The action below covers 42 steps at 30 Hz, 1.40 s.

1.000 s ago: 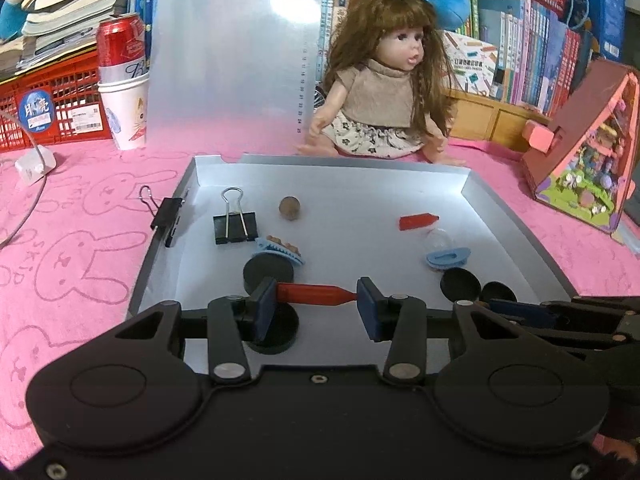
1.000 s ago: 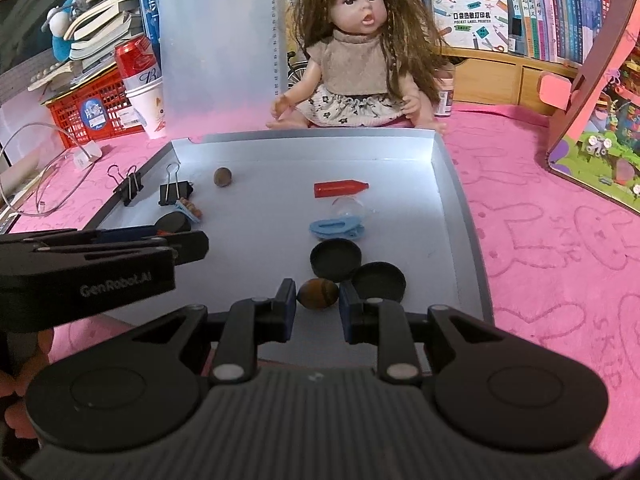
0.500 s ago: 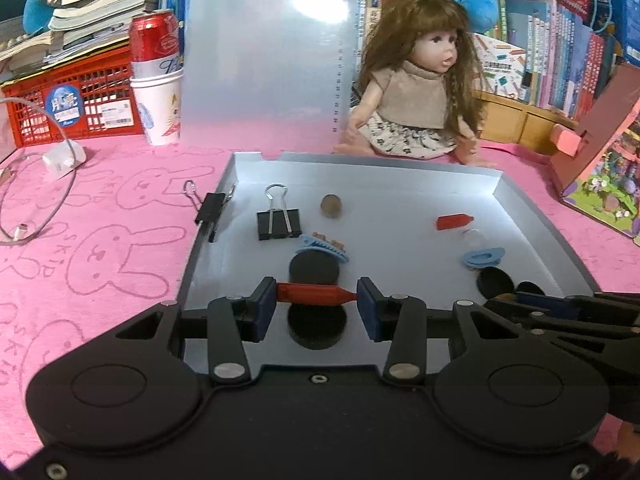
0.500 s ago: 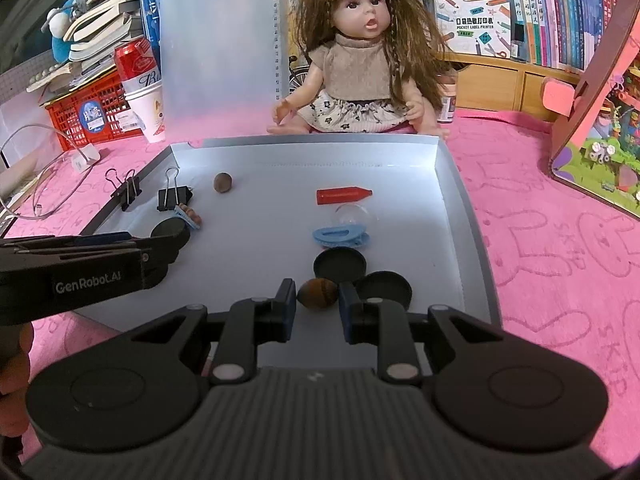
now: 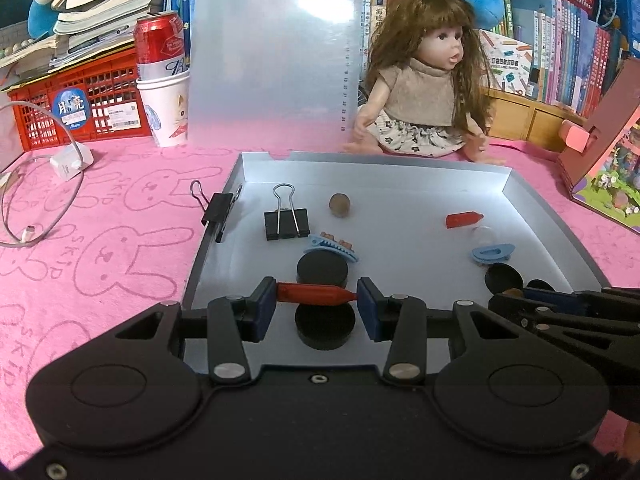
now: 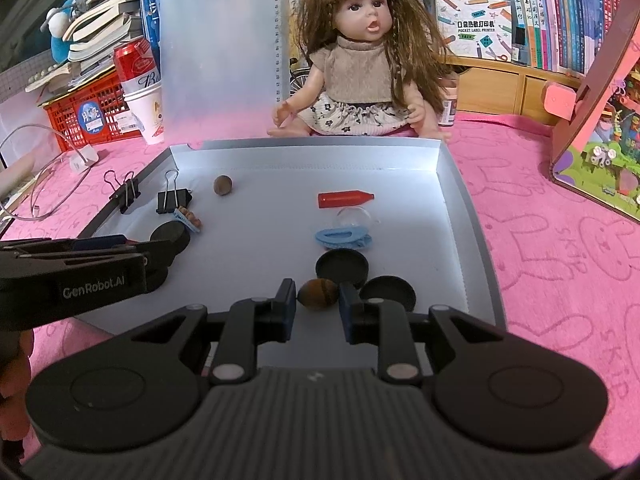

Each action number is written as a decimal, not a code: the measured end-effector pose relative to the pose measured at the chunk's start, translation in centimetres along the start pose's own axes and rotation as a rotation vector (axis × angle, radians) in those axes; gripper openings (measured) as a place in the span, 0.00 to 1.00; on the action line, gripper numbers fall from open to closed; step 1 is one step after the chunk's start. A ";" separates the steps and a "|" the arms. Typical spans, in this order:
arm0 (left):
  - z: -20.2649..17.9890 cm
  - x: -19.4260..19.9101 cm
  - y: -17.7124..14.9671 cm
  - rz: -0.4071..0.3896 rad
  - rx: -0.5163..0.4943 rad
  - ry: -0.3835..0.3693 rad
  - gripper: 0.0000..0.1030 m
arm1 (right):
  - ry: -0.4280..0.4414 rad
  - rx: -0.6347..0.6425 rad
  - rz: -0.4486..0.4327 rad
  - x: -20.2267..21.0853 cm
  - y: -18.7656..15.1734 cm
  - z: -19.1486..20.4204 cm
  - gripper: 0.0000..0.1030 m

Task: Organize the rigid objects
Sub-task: 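Lower the crayon and walnut into the tray and open both grippers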

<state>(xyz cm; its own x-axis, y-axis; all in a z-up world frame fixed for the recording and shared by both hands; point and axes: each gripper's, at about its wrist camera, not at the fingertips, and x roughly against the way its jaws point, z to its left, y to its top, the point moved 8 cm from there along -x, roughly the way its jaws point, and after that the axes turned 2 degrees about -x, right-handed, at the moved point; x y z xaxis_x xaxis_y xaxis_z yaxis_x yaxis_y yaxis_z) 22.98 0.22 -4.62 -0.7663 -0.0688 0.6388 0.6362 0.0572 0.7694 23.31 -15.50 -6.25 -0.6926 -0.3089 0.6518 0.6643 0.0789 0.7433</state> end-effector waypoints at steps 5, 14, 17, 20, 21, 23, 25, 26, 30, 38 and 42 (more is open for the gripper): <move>-0.1 0.0 0.0 -0.001 -0.007 0.001 0.41 | -0.003 0.000 -0.001 0.0 0.1 0.0 0.30; -0.2 -0.1 0.0 -0.001 -0.011 0.005 0.41 | -0.006 0.004 -0.002 -0.1 0.0 0.0 0.30; -0.2 -0.2 -0.1 0.011 -0.005 -0.007 0.42 | -0.003 0.003 -0.004 -0.1 0.1 0.0 0.30; -0.3 -0.2 -0.3 0.023 0.004 -0.027 0.45 | -0.004 0.012 -0.019 0.1 0.2 0.1 0.44; -0.4 -0.1 -0.4 0.022 0.005 -0.028 0.46 | -0.006 0.013 -0.026 0.3 0.2 0.2 0.49; -0.4 0.0 -0.4 0.014 0.004 -0.026 0.52 | -0.010 0.012 -0.042 0.6 0.3 0.2 0.54; -0.5 0.2 -0.5 0.007 -0.003 -0.022 0.58 | -0.011 0.014 -0.054 0.8 0.4 0.2 0.60; -0.6 0.3 -0.4 0.004 -0.006 -0.022 0.60 | -0.012 0.015 -0.058 0.9 0.5 0.2 0.62; -0.6 0.6 -0.4 -0.002 -0.004 -0.024 0.64 | -0.020 0.016 -0.068 1.2 0.6 0.2 0.65; -0.5 0.9 -0.4 0.000 0.000 -0.026 0.67 | -0.032 0.006 -0.081 1.6 0.6 -0.1 0.72; -0.4 1.2 -0.4 -0.003 0.008 -0.020 0.70 | -0.040 0.001 -0.090 1.8 0.6 -0.4 0.76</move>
<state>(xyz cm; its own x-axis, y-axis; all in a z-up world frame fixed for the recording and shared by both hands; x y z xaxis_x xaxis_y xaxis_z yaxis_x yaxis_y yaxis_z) 21.85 -0.28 -4.12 -0.7701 -0.0492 0.6360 0.6330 0.0650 0.7715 22.61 -16.38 -4.66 -0.7600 -0.2770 0.5879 0.5987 0.0535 0.7992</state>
